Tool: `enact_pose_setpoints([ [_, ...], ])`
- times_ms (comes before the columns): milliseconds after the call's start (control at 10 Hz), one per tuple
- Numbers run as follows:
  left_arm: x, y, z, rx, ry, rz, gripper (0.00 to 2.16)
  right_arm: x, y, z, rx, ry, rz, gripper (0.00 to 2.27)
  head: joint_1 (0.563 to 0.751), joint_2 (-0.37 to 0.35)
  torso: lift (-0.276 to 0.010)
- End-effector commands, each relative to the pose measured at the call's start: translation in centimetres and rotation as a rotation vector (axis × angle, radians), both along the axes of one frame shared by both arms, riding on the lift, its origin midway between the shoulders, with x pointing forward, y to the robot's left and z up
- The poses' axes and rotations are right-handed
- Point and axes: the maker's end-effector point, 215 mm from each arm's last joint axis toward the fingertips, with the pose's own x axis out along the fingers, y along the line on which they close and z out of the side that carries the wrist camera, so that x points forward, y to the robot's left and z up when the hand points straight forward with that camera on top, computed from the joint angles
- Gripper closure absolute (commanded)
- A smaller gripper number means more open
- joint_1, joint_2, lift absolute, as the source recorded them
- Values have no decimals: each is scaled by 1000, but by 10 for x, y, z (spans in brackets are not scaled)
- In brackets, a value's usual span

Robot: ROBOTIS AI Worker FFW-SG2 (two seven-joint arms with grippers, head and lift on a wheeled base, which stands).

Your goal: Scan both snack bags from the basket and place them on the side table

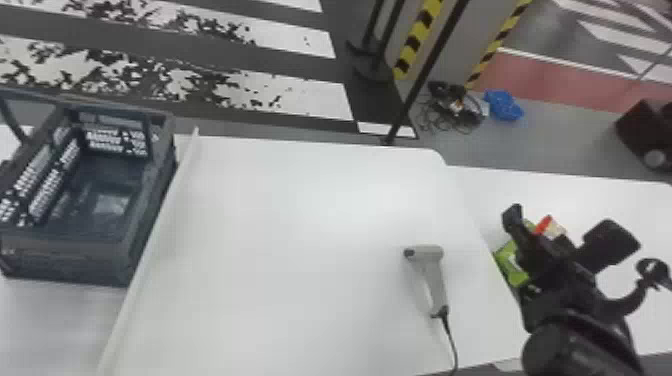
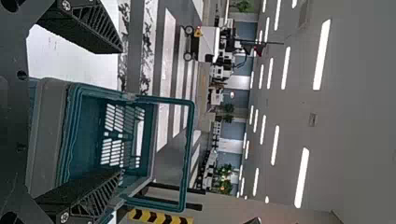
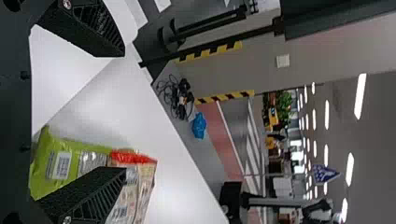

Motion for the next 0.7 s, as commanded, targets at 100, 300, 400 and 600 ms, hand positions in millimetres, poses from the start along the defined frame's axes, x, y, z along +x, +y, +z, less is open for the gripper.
enact_pose_setpoints([
  [100,0,-15,-4,-9,30,2,87,39,146,33,-156,-48,262,56,695,-324,-75],
  [300,-1,-27,-16,-15,92,21,87,50,239,30,-206,-53,412,56,695,-163,-75],
  [400,-2,-37,-14,-18,90,16,87,47,279,26,-230,-58,471,56,695,-128,-75],
  [600,0,-51,-15,2,89,36,87,34,333,13,-259,-65,523,56,695,-33,-75],
])
